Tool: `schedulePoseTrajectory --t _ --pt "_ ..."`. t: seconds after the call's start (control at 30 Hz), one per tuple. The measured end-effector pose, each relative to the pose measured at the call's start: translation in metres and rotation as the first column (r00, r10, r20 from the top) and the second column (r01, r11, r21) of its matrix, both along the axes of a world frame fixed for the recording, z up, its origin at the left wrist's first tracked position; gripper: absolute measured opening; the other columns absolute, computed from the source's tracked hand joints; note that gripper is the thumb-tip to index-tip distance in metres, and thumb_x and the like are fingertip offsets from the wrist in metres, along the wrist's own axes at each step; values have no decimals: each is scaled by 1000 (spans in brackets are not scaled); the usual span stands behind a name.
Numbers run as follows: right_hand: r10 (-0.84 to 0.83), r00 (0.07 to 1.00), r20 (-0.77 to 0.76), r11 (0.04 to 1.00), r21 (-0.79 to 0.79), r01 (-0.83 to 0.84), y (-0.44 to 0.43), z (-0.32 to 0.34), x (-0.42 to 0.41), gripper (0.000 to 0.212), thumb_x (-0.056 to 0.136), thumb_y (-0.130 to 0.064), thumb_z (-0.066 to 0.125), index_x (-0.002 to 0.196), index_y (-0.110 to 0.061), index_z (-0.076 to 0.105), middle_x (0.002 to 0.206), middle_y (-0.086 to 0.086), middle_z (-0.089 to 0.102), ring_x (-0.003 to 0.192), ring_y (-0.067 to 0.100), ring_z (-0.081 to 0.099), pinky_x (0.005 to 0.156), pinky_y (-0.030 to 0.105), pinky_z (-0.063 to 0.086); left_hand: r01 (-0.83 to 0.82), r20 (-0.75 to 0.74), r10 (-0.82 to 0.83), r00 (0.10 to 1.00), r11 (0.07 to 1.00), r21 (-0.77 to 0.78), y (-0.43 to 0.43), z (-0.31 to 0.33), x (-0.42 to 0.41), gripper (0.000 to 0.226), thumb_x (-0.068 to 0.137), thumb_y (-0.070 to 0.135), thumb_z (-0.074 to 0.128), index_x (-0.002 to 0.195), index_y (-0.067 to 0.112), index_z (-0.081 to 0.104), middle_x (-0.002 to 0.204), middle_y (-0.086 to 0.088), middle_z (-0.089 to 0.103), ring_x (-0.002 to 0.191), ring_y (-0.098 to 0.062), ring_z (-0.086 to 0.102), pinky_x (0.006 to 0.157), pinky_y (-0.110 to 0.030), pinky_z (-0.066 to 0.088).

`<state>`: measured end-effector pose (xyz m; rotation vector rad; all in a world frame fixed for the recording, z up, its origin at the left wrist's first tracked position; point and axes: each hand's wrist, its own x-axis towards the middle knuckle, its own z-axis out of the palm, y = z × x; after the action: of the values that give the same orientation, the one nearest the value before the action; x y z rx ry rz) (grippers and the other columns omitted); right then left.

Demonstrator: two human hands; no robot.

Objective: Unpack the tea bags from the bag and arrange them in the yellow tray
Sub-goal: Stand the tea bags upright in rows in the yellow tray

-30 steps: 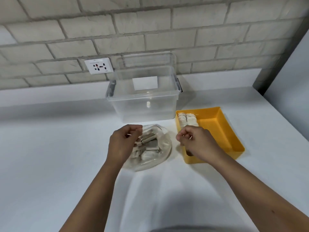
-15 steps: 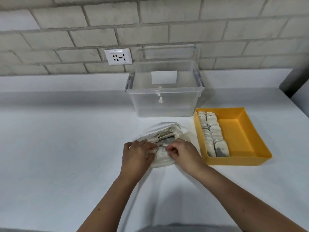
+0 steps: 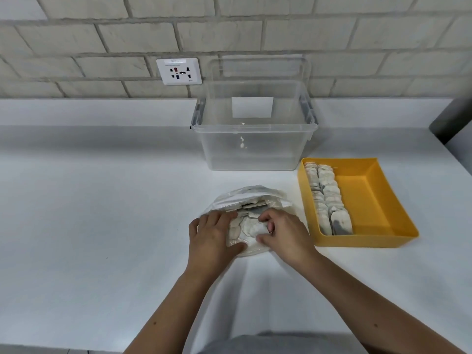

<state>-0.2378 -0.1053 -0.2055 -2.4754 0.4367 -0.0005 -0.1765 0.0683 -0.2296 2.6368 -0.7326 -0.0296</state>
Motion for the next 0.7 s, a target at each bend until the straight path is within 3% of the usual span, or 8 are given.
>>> schedulePoseTrajectory --t 0.07,0.13,0.23,0.37,0.47,0.57,0.63,0.7 --pt "-24 999 46 1000 20 23 -1 0 -5 22 75 -26 80 91 -22 66 79 -11 56 71 4 52 57 9 33 -13 -1 13 1000 999 -35 1 -2 -2 67 71 51 78 132 36 56 128 13 55 124 -16 47 101 -26 15" --pt "-50 994 95 997 68 44 -2 1 -11 18 73 -24 82 80 -21 66 75 -12 56 63 -2 51 57 7 36 -12 -27 9 1000 994 -112 3 -4 -5 61 72 56 75 129 41 57 125 19 54 123 -10 44 102 -23 13" --pt "-86 985 151 975 214 53 3 6 -18 13 73 -18 82 78 -17 70 68 -15 57 61 -3 56 59 6 40 -21 -90 -4 996 961 -277 2 -3 -13 49 72 76 54 115 52 63 113 33 53 115 8 38 106 -21 11" --pt "-51 984 172 959 283 0 8 10 -18 10 76 -13 81 83 -14 74 67 -15 59 62 -6 57 58 5 38 -82 -126 35 991 916 -393 0 -4 -17 22 76 73 52 84 56 63 101 32 59 110 12 46 106 -27 18" --pt "26 992 123 988 149 -44 0 5 -10 21 82 -12 74 102 -17 72 96 -9 61 73 1 59 70 6 40 -131 -118 91 989 911 -392 3 0 -11 30 80 63 49 80 38 66 86 26 62 93 -5 59 102 -36 32" --pt "143 989 37 989 -47 -141 -5 -2 1 36 91 -14 60 127 -20 60 124 -5 53 104 14 59 89 25 46 -154 -159 102 982 922 -356 3 7 -5 31 80 57 44 78 31 61 65 21 56 72 -4 54 100 -39 36" --pt "175 984 -11 976 -126 -175 -1 -2 7 37 94 -22 56 131 -24 56 128 -5 48 110 19 58 87 34 49 -156 -176 96 980 917 -368 3 10 -5 26 78 55 44 76 31 56 59 19 52 67 1 51 98 -40 39" --pt "179 982 -66 962 -197 -189 2 -2 11 35 93 -32 56 128 -28 57 127 -5 45 106 20 59 79 34 51 -186 -219 102 970 894 -407 3 10 -7 21 78 50 50 73 30 56 58 19 55 62 -1 50 90 -43 45"
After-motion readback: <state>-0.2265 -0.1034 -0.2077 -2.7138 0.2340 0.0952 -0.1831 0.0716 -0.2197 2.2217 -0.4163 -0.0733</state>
